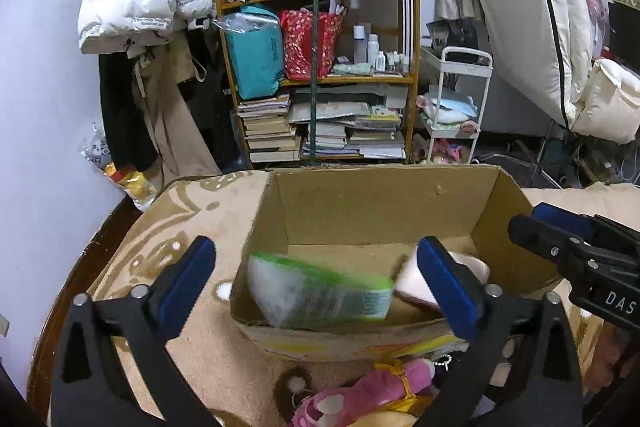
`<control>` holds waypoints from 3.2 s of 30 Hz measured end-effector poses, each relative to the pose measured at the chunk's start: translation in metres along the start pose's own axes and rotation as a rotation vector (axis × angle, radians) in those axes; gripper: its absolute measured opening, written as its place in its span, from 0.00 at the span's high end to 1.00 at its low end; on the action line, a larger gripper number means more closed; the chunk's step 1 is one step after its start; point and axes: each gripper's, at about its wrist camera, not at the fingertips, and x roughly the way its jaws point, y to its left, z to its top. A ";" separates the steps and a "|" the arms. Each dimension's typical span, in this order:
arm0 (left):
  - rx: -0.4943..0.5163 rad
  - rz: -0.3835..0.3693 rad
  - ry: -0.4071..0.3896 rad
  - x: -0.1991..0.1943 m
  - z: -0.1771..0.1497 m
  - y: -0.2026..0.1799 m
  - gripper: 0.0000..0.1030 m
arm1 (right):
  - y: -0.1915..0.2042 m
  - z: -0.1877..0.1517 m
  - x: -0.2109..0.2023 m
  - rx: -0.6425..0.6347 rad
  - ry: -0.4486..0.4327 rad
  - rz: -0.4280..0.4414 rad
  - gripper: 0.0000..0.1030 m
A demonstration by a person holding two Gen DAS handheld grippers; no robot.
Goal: Organize soft objects
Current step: 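Open both tools to release items in the box and withdraw, then lower left tool onto yellow dog plush while right tool reaches witch doll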
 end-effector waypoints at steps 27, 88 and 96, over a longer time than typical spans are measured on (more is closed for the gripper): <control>-0.014 0.074 -0.010 -0.100 -0.031 0.010 0.02 | 0.017 -0.011 -0.101 0.030 -0.107 -0.070 0.00; 0.124 -0.025 0.230 -0.048 -0.079 -0.052 0.02 | -0.004 -0.058 -0.042 0.095 0.230 -0.163 0.04; 0.194 -0.073 0.281 -0.035 -0.090 -0.073 0.02 | -0.008 -0.061 -0.026 0.099 0.284 -0.179 0.04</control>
